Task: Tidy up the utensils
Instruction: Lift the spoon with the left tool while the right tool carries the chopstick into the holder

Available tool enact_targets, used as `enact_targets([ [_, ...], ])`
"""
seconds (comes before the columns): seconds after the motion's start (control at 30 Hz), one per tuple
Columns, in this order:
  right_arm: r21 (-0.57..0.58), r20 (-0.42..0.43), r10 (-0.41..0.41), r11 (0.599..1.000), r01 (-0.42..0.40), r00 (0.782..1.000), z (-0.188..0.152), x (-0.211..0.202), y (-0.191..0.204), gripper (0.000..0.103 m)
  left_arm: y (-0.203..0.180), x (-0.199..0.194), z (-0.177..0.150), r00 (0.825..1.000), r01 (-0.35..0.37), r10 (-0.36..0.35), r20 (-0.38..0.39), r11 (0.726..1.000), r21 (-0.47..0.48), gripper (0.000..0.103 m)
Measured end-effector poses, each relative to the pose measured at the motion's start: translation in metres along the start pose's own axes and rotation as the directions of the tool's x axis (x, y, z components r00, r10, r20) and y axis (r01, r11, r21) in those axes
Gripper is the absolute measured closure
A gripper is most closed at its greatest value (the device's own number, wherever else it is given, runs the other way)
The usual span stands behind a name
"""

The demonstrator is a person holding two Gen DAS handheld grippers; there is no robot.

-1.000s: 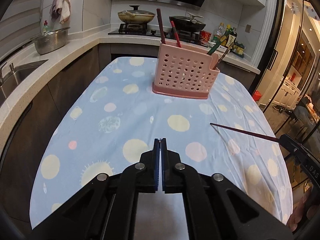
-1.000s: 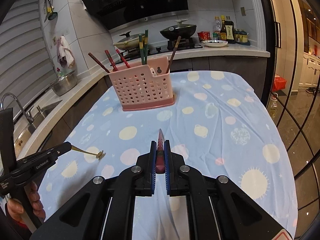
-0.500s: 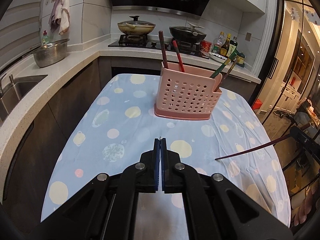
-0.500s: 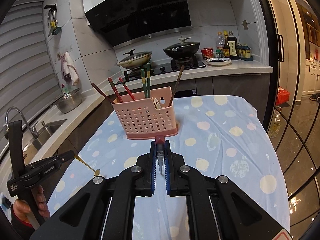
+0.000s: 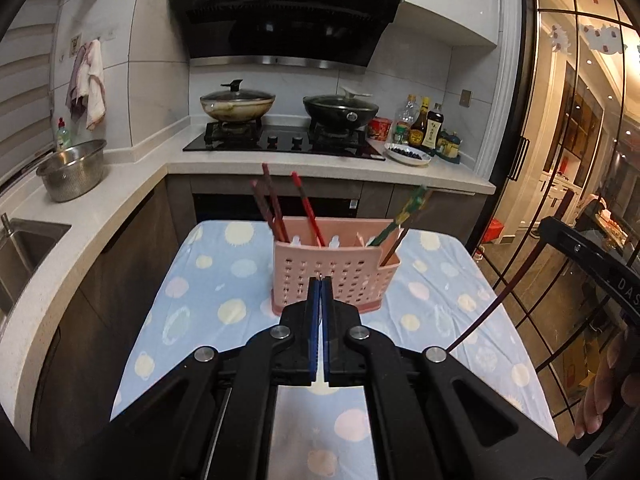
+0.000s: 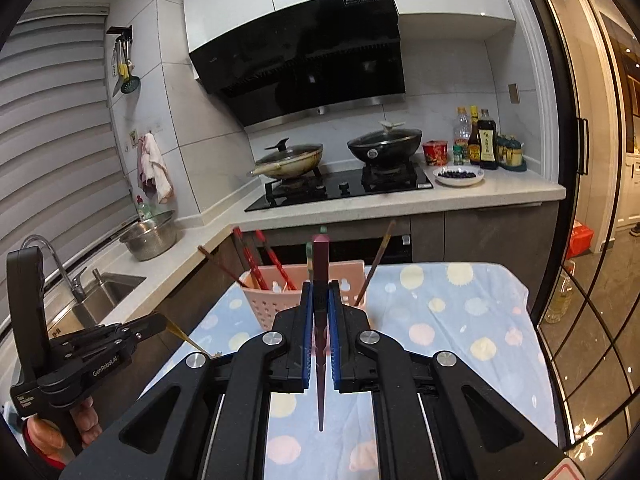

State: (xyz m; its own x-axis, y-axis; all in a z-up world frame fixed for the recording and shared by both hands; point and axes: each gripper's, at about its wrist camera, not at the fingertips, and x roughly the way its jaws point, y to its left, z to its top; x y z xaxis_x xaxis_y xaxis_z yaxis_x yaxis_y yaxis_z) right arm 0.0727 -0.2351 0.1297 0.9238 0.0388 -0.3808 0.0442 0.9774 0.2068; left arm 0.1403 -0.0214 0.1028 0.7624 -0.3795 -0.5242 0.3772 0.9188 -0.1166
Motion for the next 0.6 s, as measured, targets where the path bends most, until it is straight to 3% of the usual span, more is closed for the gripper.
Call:
enact_targets([
  [0.33,0.005,0.100,0.024,1.000,-0.025,0.995,0.089,0.030,0.016,0.096,-0.006,0.021,0.078,0.995,0.018,-0.018,0.096,1.000,-0.001,0.103],
  [0.6,0.001,0.084,0.007,1.000,-0.007,0.996,0.109,0.090,0.031,0.096,0.001,0.060,0.102,0.996,0.020,-0.017,0.083,0.999,-0.038,0.103],
])
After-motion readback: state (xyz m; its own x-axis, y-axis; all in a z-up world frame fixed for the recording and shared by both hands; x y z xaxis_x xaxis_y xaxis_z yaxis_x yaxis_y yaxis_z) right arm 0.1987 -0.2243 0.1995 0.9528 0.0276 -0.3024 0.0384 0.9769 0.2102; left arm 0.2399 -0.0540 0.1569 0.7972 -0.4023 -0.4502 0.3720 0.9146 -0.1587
